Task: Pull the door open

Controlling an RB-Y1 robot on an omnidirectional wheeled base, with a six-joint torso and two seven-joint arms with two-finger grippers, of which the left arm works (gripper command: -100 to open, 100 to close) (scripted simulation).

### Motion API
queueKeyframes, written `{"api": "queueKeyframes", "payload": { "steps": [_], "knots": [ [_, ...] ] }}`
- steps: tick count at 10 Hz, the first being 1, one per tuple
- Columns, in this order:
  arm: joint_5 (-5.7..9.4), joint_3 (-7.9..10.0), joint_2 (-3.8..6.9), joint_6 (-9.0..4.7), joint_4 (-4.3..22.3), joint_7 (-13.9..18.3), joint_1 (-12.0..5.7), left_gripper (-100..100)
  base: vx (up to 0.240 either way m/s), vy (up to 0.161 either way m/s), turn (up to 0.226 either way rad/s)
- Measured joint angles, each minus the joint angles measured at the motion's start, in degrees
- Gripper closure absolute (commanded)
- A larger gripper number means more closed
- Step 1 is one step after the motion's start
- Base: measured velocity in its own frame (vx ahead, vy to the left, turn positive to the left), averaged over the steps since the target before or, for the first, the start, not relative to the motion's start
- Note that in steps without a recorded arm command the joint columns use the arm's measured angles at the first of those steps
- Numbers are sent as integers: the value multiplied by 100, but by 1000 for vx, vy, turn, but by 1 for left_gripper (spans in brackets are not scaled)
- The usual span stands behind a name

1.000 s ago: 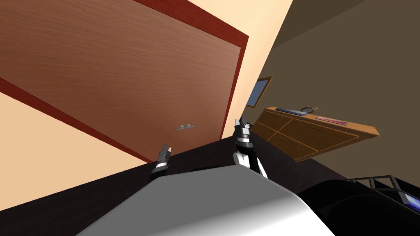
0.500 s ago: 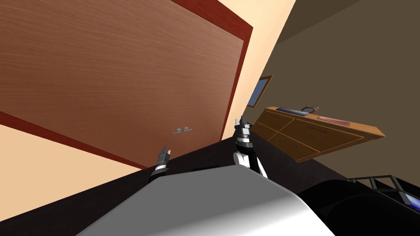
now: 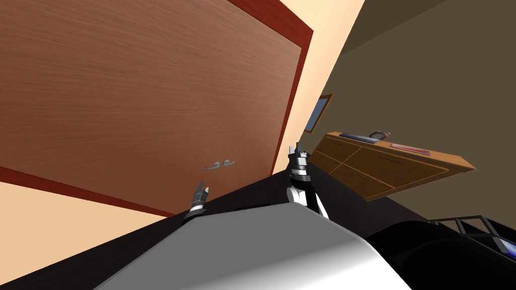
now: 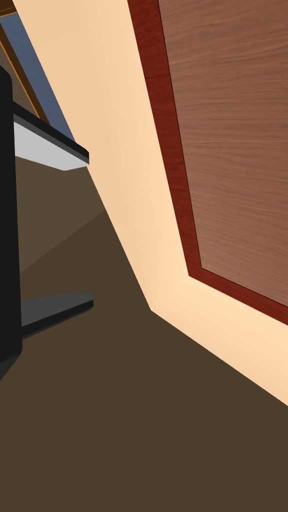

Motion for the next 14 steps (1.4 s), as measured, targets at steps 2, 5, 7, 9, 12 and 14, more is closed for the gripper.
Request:
{"api": "queueKeyframes", "payload": {
  "steps": [2,5,7,9,12,14],
  "knots": [
    [18,22,12,-11,205,38,-43,-100,157,11,-37],
    [73,130,82,23,334,59,-15,-100,49,15,45],
    [169,331,220,-4,452,87,187,-100,74,43,29],
    [225,447,297,28,499,95,261,-100,43,33,-1],
    [295,573,419,-36,754,147,212,-100,142,93,-57],
    [283,535,395,-85,843,161,87,-100,166,77,-141]
  ]
}}
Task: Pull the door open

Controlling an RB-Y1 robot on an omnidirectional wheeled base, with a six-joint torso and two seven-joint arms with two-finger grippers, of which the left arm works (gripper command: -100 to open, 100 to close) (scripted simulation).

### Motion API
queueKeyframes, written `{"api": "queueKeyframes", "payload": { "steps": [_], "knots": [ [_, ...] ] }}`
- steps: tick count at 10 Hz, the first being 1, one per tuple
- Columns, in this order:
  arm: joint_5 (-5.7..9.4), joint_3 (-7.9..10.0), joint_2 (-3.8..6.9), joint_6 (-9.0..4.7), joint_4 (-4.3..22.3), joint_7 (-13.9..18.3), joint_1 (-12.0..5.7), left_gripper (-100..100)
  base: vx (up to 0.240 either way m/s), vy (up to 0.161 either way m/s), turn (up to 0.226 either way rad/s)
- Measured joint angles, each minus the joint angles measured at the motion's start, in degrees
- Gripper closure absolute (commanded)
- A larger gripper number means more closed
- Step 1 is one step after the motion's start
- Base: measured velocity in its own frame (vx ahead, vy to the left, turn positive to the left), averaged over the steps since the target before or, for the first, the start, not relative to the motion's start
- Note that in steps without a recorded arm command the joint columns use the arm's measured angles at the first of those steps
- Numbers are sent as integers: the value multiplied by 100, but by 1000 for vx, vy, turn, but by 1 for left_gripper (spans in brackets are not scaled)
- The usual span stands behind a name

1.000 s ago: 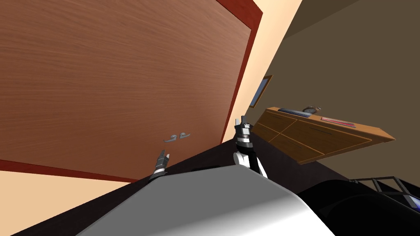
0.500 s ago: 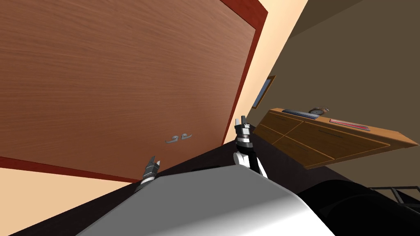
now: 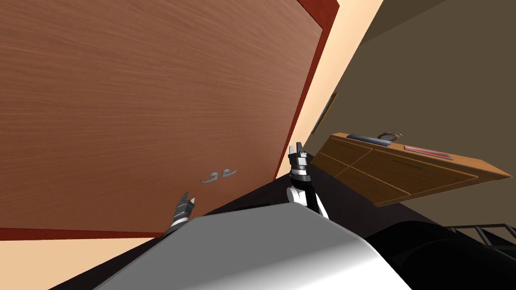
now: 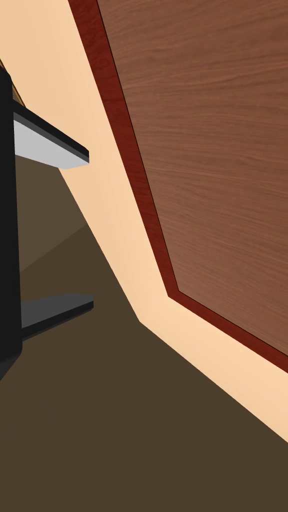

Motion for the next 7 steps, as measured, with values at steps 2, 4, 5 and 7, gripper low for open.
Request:
{"api": "queueKeyframes", "payload": {
  "steps": [2,4,5,7],
  "knots": [
    [-41,-98,-52,-50,57,9,-196,-100,158,-20,-112],
    [-75,-177,-131,-23,-91,5,-202,100,35,-13,0],
    [-72,-170,-125,-24,-81,6,-200,100,-30,10,-1],
    [-73,-174,-126,-26,-80,7,-207,100,-19,4,-14]
  ]
}}
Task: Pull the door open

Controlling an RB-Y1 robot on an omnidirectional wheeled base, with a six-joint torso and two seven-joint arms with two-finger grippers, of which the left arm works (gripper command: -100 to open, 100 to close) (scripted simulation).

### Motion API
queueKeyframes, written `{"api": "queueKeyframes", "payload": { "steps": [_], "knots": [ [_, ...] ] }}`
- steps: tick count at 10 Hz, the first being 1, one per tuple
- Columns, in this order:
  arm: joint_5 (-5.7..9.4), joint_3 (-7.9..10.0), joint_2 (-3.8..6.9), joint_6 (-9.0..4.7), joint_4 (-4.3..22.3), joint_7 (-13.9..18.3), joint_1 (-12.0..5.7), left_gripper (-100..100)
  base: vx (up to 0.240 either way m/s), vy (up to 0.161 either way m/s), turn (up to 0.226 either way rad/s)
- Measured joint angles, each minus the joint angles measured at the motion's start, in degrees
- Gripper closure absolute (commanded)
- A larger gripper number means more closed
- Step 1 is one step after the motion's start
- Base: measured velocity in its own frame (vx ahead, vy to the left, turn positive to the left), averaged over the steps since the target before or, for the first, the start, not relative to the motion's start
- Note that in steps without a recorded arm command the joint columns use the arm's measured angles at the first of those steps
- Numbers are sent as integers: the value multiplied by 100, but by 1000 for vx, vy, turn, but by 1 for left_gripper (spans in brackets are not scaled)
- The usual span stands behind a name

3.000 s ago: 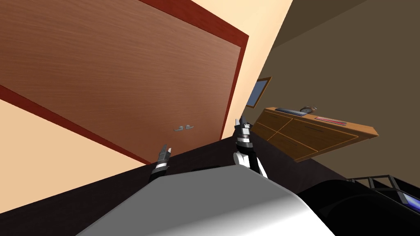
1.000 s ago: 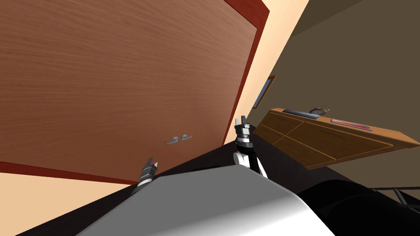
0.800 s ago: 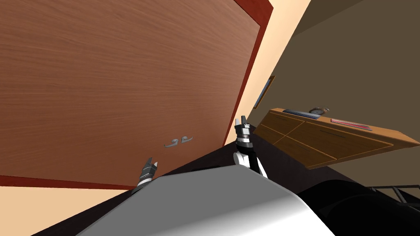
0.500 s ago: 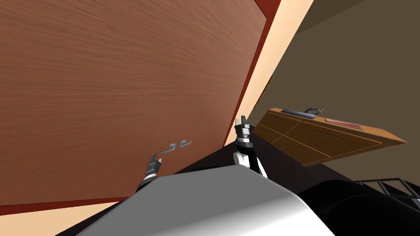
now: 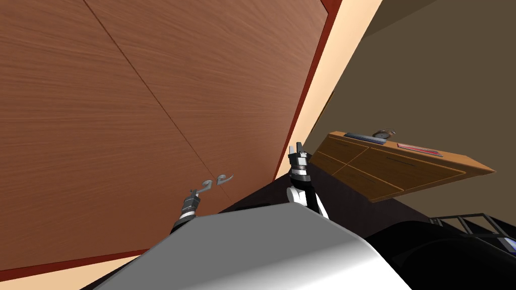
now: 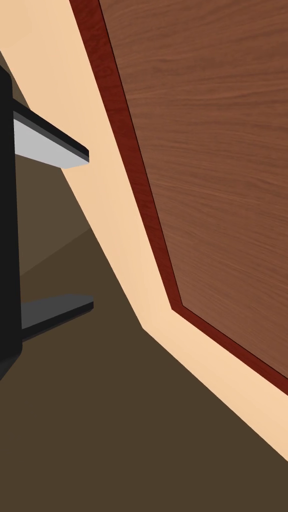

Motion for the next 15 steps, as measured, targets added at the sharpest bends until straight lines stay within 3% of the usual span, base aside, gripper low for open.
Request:
{"api": "queueKeyframes", "payload": {
  "steps": [3,5,8,11,13,15],
  "knots": [
    [-5,-10,-8,3,3,-3,2,100,-42,6,-6],
    [-4,-6,107,-149,121,81,48,100,-191,-22,-46],
    [-32,-59,206,-129,18,187,241,100,-187,-32,-114],
    [-132,-256,315,-311,10,378,332,100,-205,49,-166],
    [-199,-397,376,-457,74,501,287,100,-128,31,-99],
    [-241,-484,373,-545,68,551,303,100,-32,14,4]
  ]
}}
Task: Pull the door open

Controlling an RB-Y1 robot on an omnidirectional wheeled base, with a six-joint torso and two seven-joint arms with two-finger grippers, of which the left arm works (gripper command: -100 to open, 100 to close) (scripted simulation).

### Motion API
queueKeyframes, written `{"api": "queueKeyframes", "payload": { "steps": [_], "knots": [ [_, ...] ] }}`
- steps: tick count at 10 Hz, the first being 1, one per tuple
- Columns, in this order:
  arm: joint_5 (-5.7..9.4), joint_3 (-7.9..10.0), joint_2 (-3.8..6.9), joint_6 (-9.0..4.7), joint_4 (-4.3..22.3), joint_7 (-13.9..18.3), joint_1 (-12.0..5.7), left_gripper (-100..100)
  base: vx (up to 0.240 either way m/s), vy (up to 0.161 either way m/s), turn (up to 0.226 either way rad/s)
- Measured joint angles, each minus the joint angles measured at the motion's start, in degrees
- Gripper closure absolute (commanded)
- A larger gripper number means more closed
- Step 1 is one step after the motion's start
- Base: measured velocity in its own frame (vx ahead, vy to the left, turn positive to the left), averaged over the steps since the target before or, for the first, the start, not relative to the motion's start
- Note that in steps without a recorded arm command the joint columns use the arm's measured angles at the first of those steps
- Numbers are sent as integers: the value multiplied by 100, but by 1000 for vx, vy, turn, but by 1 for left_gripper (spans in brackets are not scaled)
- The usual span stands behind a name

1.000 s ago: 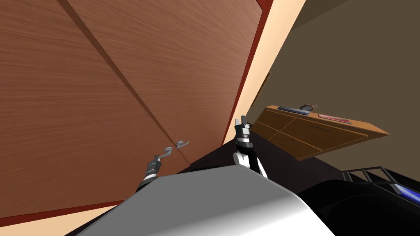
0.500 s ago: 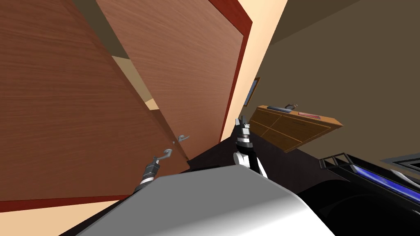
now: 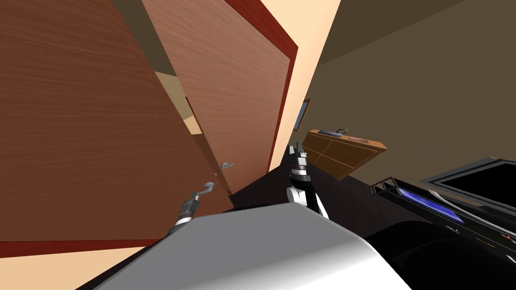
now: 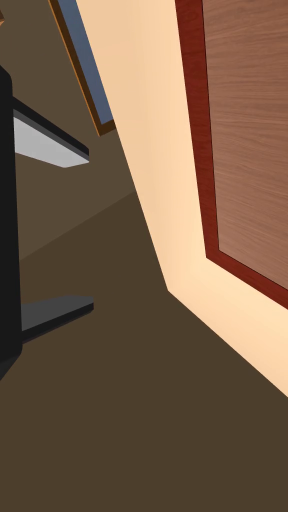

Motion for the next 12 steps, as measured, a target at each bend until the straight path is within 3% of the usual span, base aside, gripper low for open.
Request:
{"api": "queueKeyframes", "payload": {
  "steps": [1,4,6,8,10,12],
  "knots": [
    [4,7,7,10,-2,6,13,100,-115,27,-151],
    [-37,-57,138,-197,44,122,94,100,-187,26,-134],
    [-88,-150,218,-377,10,237,271,100,-215,3,-114],
    [-126,-222,253,-470,18,311,384,100,-121,21,-55],
    [-166,-295,311,-654,138,392,412,100,-158,34,-127],
    [-185,-329,349,-708,66,439,490,100,-104,19,-93]
  ]
}}
